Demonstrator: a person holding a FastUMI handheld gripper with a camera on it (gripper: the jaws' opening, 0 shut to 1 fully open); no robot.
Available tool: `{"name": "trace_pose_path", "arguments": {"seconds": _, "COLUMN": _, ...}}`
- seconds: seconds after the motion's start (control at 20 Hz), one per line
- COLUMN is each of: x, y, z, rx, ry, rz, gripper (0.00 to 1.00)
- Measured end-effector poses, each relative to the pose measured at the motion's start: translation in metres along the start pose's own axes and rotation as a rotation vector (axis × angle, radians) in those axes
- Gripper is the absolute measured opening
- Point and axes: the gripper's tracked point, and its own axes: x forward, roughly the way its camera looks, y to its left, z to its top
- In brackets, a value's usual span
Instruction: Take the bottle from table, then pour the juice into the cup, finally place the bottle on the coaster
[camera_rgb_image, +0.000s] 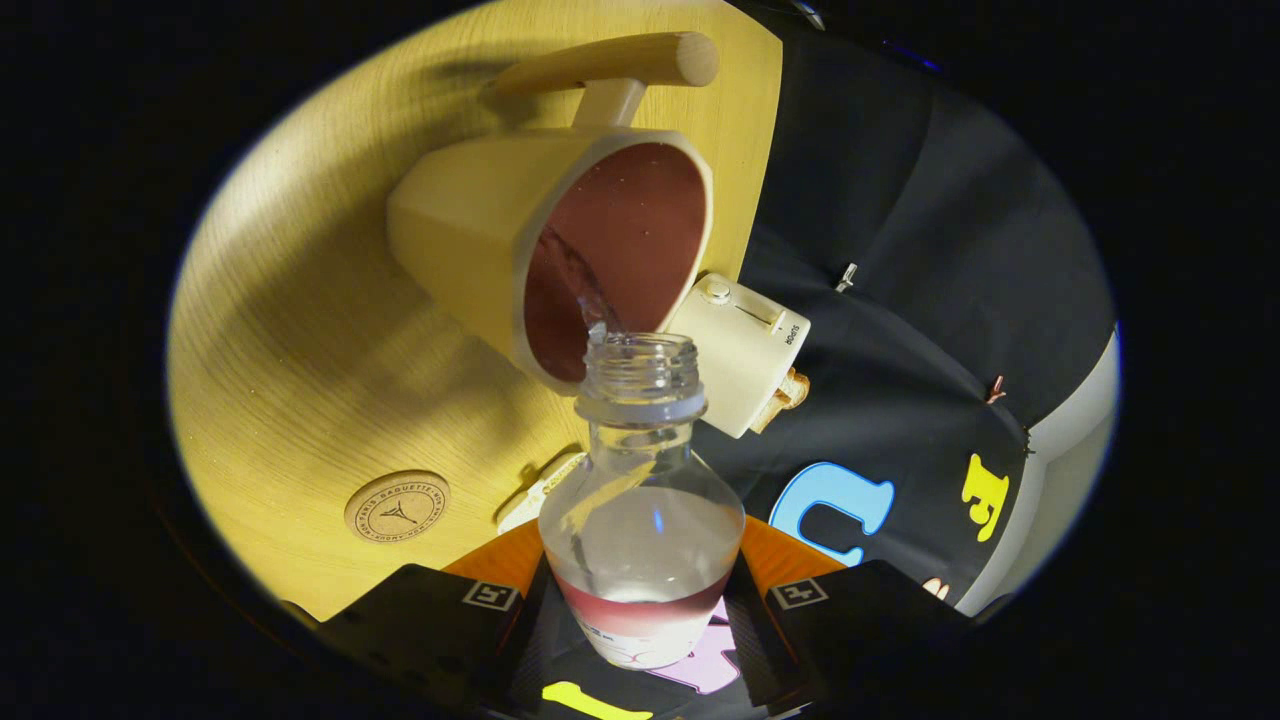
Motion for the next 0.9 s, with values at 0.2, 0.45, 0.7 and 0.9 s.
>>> {"name": "trace_pose_path", "arguments": {"seconds": 0.2, "x": 0.0, "y": -0.005, "z": 0.003, "rx": -0.047, "ry": -0.02, "rz": -0.009, "gripper": 0.76}}
{"name": "trace_pose_path", "arguments": {"seconds": 0.45, "x": -0.001, "y": -0.009, "z": 0.006, "rx": -0.08, "ry": -0.028, "rz": -0.01, "gripper": 0.76}}
{"name": "trace_pose_path", "arguments": {"seconds": 0.7, "x": -0.003, "y": -0.011, "z": 0.02, "rx": -0.144, "ry": -0.055, "rz": 0.002, "gripper": 0.75}}
{"name": "trace_pose_path", "arguments": {"seconds": 0.9, "x": -0.003, "y": -0.007, "z": 0.021, "rx": -0.164, "ry": -0.046, "rz": 0.019, "gripper": 0.75}}
